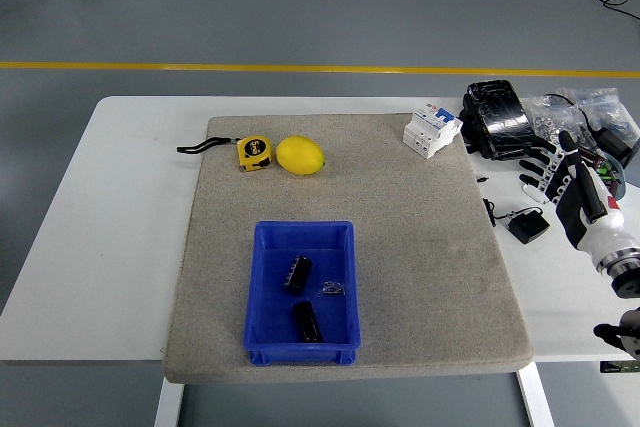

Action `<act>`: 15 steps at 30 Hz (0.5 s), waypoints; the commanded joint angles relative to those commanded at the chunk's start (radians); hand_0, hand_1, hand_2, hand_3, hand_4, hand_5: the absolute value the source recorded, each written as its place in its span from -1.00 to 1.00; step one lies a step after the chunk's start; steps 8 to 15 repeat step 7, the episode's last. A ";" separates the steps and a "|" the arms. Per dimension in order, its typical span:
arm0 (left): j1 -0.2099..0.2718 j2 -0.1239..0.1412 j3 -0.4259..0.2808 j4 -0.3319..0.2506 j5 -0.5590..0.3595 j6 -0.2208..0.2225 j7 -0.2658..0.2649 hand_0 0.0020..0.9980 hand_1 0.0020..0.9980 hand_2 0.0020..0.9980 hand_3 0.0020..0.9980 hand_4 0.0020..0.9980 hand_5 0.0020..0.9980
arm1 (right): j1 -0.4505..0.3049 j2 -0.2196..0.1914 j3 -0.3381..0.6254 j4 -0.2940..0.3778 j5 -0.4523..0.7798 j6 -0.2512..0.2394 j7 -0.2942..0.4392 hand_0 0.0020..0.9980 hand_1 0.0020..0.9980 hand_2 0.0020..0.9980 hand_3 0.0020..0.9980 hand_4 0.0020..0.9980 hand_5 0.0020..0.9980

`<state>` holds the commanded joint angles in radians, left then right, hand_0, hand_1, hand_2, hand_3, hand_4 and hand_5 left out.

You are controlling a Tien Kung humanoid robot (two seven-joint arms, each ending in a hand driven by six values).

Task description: Pick up the battery,place it into the box

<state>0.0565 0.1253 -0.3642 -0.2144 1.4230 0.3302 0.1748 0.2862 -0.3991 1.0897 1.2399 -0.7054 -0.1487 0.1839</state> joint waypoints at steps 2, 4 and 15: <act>0.002 0.000 0.038 -0.001 -0.085 0.020 -0.016 0.44 0.38 0.47 0.33 0.40 0.33 | 0.000 0.001 0.001 -0.001 -0.002 0.000 -0.001 0.65 0.63 0.66 0.73 1.00 1.00; 0.002 -0.001 0.074 -0.003 -0.169 0.031 -0.029 0.44 0.38 0.48 0.34 0.40 0.33 | 0.000 0.002 0.000 -0.002 -0.006 -0.002 -0.003 0.65 0.63 0.66 0.72 1.00 1.00; 0.000 -0.003 0.134 -0.003 -0.299 0.041 -0.051 0.44 0.38 0.48 0.34 0.40 0.33 | 0.000 0.004 -0.002 -0.005 -0.011 -0.004 -0.006 0.65 0.63 0.66 0.72 1.00 1.00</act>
